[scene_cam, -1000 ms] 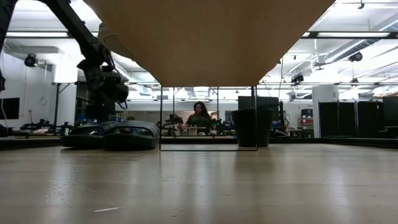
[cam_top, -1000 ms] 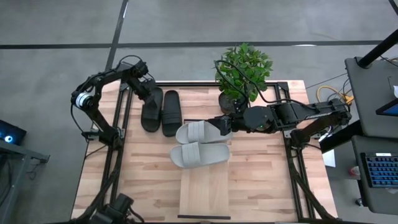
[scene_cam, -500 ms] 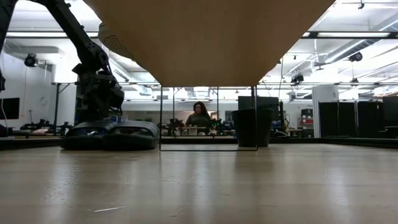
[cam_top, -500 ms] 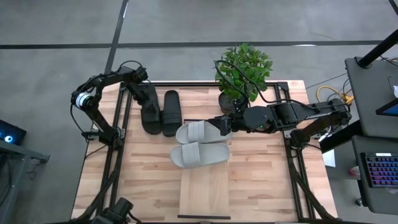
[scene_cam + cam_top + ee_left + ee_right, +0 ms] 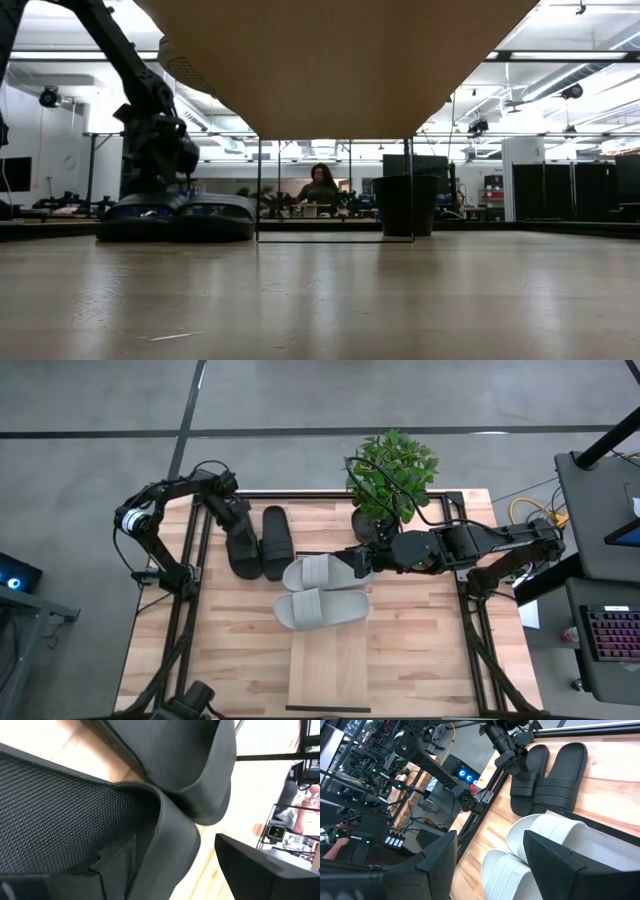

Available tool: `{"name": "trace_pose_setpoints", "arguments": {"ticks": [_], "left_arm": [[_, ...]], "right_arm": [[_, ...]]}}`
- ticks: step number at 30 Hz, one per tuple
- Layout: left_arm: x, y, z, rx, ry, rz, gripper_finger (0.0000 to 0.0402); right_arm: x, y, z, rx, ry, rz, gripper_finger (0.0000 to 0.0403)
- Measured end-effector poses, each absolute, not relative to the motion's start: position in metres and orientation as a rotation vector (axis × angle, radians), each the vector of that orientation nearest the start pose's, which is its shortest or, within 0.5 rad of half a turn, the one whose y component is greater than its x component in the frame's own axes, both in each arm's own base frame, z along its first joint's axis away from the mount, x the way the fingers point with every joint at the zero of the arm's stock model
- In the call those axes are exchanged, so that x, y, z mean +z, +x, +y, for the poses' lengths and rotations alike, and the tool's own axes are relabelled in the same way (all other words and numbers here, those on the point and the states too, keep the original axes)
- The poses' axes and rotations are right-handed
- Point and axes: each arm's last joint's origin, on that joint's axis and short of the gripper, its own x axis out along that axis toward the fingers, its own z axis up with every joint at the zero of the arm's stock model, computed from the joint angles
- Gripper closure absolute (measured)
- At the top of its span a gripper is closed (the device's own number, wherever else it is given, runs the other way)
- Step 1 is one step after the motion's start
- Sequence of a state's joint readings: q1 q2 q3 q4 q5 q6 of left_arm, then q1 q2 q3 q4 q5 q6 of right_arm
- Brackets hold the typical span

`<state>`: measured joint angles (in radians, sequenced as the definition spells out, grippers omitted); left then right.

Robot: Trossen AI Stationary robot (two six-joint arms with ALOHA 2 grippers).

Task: Pick and place slides into the shelf
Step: Put the left black slipper on the shelf

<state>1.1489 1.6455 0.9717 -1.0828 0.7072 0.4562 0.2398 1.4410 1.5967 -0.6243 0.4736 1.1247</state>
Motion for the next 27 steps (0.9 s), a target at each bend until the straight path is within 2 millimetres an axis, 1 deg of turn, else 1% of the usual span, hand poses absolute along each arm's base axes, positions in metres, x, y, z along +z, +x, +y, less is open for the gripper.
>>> {"name": "trace_pose_setpoints", "arguments": {"ticks": [4, 6, 8, 11, 17, 18, 19, 27], "left_arm": [[0.166, 0.118, 0.217, 0.062, -1.022, 1.073, 0.0152], [0.162, 0.116, 0.214, 0.061, -1.026, 1.093, 0.0165], [0.16, 0.116, 0.212, 0.067, -1.004, 1.128, 0.0186], [0.159, 0.115, 0.212, 0.073, -0.987, 1.153, 0.0236], [0.159, 0.115, 0.211, 0.056, -0.967, 1.151, 0.0372], [0.159, 0.115, 0.211, 0.055, -0.966, 1.151, 0.0386], [0.159, 0.115, 0.211, 0.055, -0.966, 1.151, 0.0391], [0.161, 0.114, 0.21, 0.065, -0.962, 1.167, 0.0399]], "right_arm": [[0.42, 0.296, 0.059, -0.445, 0.933, 0.26, 0.0183], [0.42, 0.296, 0.059, -0.444, 0.93, 0.261, 0.0183], [0.42, 0.296, 0.059, -0.444, 0.929, 0.261, 0.0183], [0.42, 0.296, 0.059, -0.443, 0.927, 0.262, 0.0183], [0.42, 0.296, 0.059, -0.443, 0.926, 0.262, 0.0183], [0.42, 0.296, 0.059, -0.443, 0.926, 0.262, 0.0183], [0.42, 0.296, 0.059, -0.443, 0.926, 0.262, 0.0183], [0.42, 0.296, 0.059, -0.443, 0.926, 0.262, 0.0183]]}}
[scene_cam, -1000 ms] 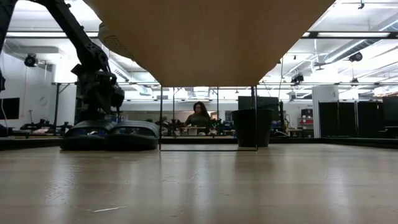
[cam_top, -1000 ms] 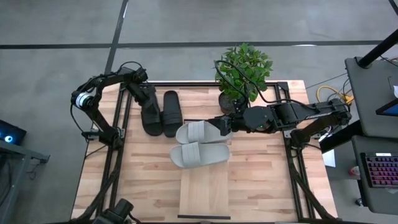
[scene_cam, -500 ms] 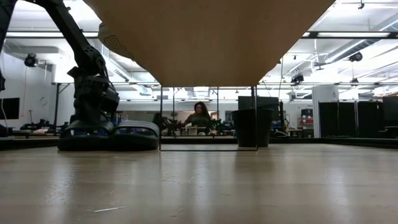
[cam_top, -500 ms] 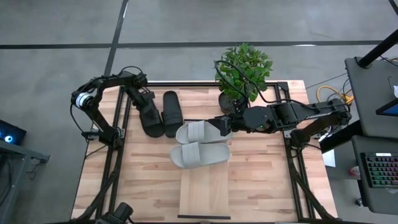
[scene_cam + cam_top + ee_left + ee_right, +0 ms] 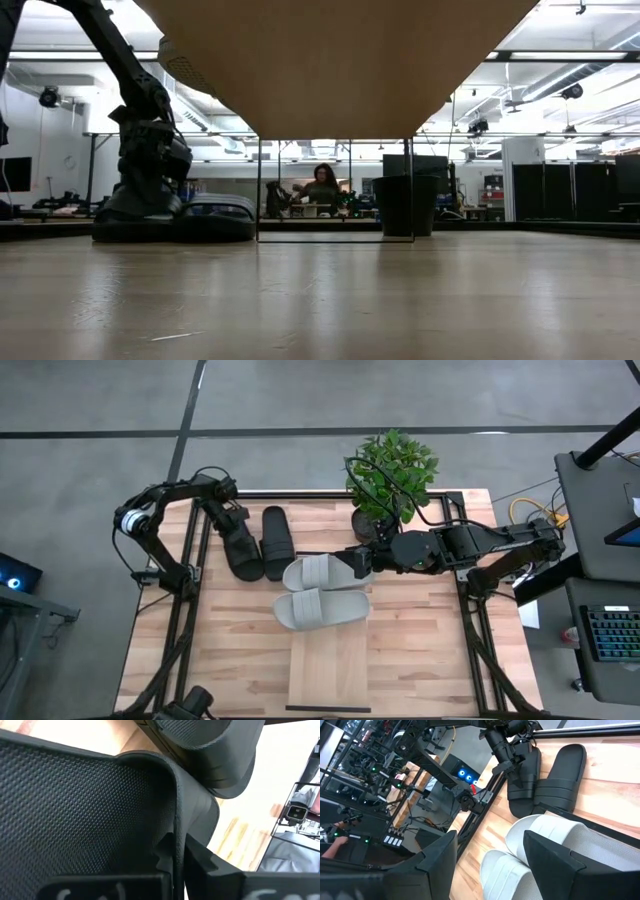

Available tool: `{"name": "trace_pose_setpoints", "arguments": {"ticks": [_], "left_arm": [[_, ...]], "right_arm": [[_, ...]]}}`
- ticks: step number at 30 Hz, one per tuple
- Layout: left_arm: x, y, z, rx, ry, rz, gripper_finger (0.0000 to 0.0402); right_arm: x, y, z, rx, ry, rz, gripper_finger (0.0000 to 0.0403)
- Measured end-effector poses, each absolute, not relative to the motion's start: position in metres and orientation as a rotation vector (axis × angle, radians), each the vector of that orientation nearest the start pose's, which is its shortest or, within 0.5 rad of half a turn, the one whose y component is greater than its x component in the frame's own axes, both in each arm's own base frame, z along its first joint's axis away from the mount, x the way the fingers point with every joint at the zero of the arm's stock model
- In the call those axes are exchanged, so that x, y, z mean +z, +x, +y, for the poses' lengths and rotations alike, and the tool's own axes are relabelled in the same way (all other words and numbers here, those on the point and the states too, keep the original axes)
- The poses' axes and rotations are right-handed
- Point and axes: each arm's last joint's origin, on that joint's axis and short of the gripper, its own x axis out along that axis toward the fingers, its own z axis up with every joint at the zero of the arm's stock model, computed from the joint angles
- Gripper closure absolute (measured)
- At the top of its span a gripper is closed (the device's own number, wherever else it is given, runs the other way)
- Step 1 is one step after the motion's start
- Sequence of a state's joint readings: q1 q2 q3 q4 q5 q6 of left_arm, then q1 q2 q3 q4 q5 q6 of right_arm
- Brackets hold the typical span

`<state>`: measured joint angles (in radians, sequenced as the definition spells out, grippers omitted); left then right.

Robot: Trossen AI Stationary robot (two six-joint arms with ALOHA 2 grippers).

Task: Pick and place slides into the shelf
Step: Put the left black slipper on the shelf

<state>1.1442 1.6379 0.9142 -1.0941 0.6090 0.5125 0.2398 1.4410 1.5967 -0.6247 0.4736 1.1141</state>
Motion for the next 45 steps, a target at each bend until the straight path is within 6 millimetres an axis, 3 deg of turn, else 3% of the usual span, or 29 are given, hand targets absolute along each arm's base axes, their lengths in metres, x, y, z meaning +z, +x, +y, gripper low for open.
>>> {"name": "trace_pose_setpoints", "arguments": {"ticks": [8, 19, 29, 45], "left_arm": [[0.171, 0.112, 0.208, 0.092, -0.914, 1.18, 0.04], [0.2, 0.106, 0.198, 0.186, -0.857, 1.13, 0.0401], [0.239, 0.096, 0.175, 0.263, -0.764, 1.016, 0.0401], [0.286, 0.078, 0.131, 0.406, -0.74, 0.797, 0.0401]], "right_arm": [[0.42, 0.296, 0.059, -0.446, 0.906, 0.271, 0.0183], [0.418, 0.295, 0.058, -0.475, 0.874, 0.274, 0.0184], [0.409, 0.296, 0.057, -0.503, 0.855, 0.289, 0.0184], [0.397, 0.298, 0.057, -0.529, 0.878, 0.305, 0.0184]]}}
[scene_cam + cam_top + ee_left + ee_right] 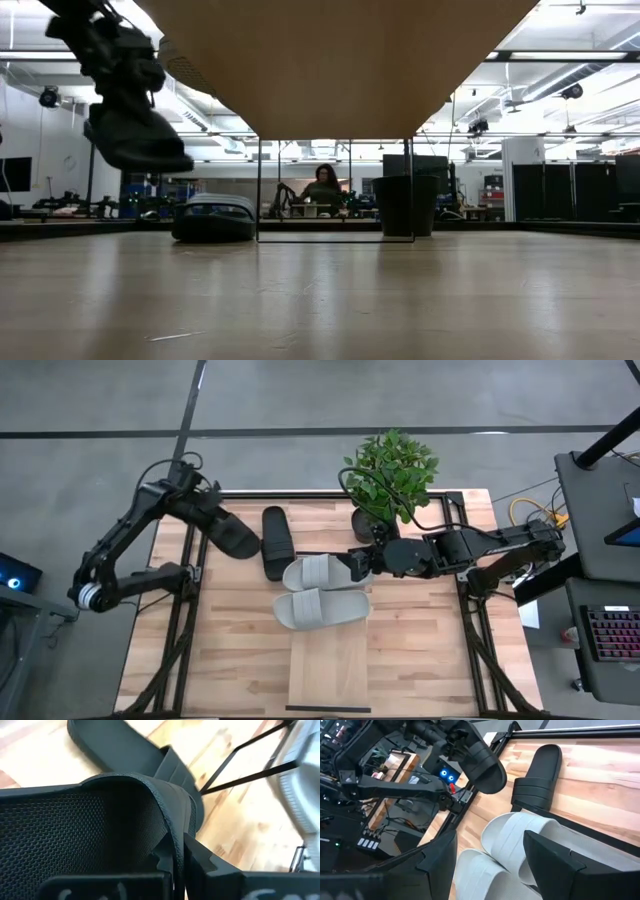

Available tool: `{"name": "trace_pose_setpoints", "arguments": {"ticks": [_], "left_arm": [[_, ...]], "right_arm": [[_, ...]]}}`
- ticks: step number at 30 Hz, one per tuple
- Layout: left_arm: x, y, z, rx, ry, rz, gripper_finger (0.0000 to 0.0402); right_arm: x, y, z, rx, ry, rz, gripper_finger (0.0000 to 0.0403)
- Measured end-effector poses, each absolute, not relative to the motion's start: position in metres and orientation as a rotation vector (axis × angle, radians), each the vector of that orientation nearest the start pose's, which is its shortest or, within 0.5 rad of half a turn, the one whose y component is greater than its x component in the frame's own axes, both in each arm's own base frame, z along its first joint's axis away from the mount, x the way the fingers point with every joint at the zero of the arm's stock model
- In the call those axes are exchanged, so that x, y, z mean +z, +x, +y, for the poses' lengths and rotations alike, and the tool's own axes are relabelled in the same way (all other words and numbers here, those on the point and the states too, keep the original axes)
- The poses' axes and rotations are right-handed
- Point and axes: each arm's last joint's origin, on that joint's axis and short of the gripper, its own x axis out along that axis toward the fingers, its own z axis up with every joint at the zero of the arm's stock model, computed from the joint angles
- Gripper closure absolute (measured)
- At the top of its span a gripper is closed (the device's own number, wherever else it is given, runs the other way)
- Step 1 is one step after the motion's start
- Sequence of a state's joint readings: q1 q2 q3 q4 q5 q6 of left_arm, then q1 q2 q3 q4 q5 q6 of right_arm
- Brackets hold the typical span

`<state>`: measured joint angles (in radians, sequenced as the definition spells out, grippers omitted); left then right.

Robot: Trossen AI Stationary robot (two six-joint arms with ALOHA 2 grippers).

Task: Pick and place slides into the shelf
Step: Put the left black slipper on the shelf

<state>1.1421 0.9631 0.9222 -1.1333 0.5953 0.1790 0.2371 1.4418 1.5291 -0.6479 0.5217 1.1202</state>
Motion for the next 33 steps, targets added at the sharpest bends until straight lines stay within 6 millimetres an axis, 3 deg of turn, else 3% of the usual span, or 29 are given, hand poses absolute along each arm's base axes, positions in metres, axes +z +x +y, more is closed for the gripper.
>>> {"name": "trace_pose_setpoints", "arguments": {"ticks": [12, 23, 33], "left_arm": [[0.326, 0.069, 0.102, 0.403, -0.724, 0.443, 0.0401], [0.394, 0.065, 0.088, 0.402, -0.667, 0.243, 0.0402], [0.467, 0.058, 0.074, 0.389, -0.591, 0.089, 0.0402]], "right_arm": [[0.397, 0.299, 0.054, -0.534, 0.861, 0.305, 0.0183], [0.4, 0.302, 0.049, -0.529, 0.868, 0.272, 0.0183], [0.43, 0.313, 0.046, -0.382, 0.805, 0.016, 0.0183]]}}
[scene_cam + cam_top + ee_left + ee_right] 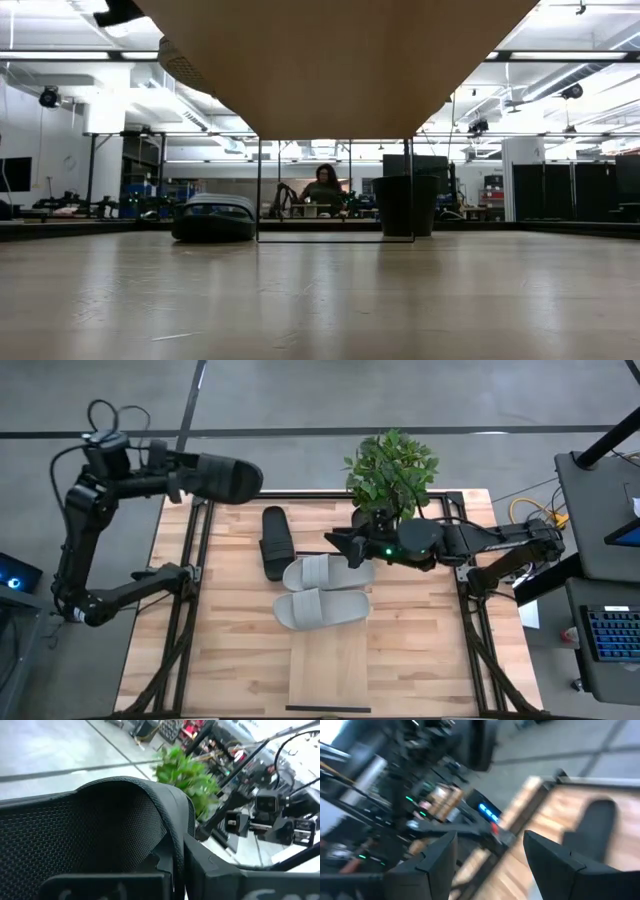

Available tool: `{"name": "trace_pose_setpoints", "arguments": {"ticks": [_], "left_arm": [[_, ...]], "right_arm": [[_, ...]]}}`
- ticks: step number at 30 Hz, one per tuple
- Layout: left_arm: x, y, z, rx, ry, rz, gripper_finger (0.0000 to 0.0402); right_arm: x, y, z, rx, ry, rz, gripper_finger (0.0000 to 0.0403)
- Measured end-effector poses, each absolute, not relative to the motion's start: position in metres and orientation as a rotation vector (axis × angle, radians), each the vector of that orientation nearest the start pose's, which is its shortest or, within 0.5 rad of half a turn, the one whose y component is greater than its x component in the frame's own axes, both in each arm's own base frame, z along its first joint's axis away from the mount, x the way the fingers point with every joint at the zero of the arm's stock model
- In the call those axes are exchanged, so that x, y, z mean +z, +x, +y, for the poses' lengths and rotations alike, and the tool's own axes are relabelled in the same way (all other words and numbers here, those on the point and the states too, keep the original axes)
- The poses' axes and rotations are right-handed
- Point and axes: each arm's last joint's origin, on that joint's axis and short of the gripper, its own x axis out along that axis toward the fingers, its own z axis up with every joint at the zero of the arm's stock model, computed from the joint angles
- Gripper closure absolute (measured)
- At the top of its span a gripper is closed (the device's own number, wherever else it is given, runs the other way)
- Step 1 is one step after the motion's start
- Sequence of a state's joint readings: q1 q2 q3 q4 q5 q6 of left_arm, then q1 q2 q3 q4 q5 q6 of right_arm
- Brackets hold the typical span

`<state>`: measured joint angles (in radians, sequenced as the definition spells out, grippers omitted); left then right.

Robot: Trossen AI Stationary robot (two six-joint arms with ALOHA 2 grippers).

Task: Pick and place slides into the shelf
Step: Put the left black slipper on the shelf

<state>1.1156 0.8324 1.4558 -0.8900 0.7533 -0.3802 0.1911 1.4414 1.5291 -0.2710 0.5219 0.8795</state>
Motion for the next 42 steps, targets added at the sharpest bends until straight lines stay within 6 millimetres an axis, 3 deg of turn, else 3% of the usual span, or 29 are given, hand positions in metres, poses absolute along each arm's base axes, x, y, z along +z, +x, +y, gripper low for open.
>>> {"name": "trace_pose_setpoints", "arguments": {"ticks": [5, 11, 16, 21, 27, 31, 38, 42], "left_arm": [[0.493, 0.055, 0.065, 0.368, -0.577, 0.032, 0.0402], [0.521, 0.054, 0.056, 0.3, -0.511, -0.015, 0.0402], [0.542, 0.06, 0.059, 0.226, -0.477, -0.051, 0.0402], [0.547, 0.073, 0.07, 0.189, -0.493, -0.038, 0.0402], [0.55, 0.107, 0.081, 0.086, -0.482, -0.032, 0.0402], [0.555, 0.134, 0.074, -0.015, -0.442, -0.064, 0.0402], [0.55, 0.185, 0.073, -0.092, -0.416, -0.012, 0.0401], [0.546, 0.198, 0.077, -0.1, -0.408, 0.014, 0.0401]], "right_arm": [[0.442, 0.315, 0.044, -0.333, 0.766, -0.088, 0.0183], [0.45, 0.315, 0.035, -0.276, 0.742, -0.098, 0.0183], [0.475, 0.309, 0.025, -0.24, 0.669, -0.147, 0.0183], [0.501, 0.296, 0.015, -0.279, 0.587, -0.157, 0.0183], [0.515, 0.283, 0.009, -0.346, 0.55, -0.098, 0.0183], [0.52, 0.279, 0.008, -0.36, 0.549, -0.107, 0.0183], [0.52, 0.279, 0.008, -0.365, 0.528, -0.105, 0.0183], [0.518, 0.282, 0.014, -0.346, 0.482, -0.082, 0.0183]]}}
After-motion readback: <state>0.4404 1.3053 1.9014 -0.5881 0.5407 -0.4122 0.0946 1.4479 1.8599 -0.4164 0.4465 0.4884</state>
